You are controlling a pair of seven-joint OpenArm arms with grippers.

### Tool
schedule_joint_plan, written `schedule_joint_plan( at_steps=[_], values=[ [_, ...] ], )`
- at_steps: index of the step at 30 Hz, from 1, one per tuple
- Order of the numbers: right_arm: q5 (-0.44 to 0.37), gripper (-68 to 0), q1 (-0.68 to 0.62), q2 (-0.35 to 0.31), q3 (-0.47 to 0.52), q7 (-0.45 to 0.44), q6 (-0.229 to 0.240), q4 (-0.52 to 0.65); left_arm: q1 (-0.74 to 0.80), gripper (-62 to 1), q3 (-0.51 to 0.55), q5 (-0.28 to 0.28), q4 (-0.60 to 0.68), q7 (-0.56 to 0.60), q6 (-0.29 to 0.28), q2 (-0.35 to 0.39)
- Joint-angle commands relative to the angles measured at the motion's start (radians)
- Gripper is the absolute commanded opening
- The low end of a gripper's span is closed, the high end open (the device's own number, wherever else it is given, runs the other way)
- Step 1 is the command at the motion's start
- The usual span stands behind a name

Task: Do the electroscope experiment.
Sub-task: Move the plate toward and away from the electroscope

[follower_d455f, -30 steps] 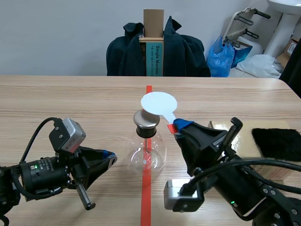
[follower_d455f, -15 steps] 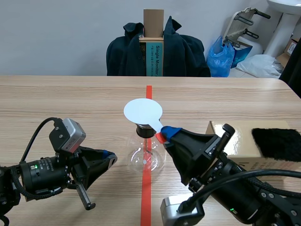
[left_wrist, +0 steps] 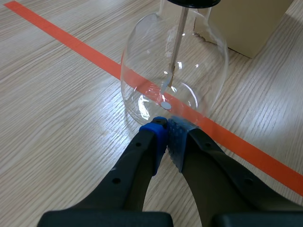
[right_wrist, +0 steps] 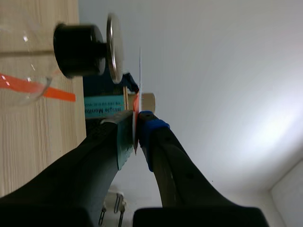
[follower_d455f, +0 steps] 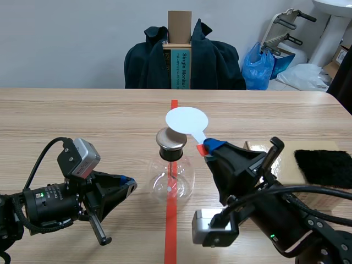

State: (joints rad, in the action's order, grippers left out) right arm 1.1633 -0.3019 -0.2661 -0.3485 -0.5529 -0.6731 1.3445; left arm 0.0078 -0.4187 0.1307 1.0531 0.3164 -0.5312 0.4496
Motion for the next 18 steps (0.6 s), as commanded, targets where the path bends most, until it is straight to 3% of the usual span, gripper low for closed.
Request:
schedule_joint_plan(
  at_steps=[1,5,10,14,18],
  values=[
    [-0.007,-66.7,0.016,-0.008,0.007,0.040,-0.010,0.014,-0.008,-58.2,0.002,0.010,0.019,0.016,-0.002,0.000],
    [-0.007,-66.7,0.016,-0.008,0.007,0.158,-0.010,0.014,-0.008,-58.2,0.002,0.010,0.019,0.016,-0.002,0.000],
    [-0.007,-66.7,0.016,-0.008,0.007,0.235,-0.010,0.014,-0.008,-58.2,0.002,0.010,0.019,0.016,-0.002,0.000],
    [-0.007,-66.7,0.016,-0.008,0.007,0.235,-0.010,0.014,-0.008,-58.2,0.002,0.010,0.019,0.016,-0.002,0.000],
    [-0.007,-66.7,0.016,-0.008,0.007,0.155,-0.010,0.014,-0.008,-58.2,0.002,0.010,0.019,0.016,-0.002,0.000]
  ],
)
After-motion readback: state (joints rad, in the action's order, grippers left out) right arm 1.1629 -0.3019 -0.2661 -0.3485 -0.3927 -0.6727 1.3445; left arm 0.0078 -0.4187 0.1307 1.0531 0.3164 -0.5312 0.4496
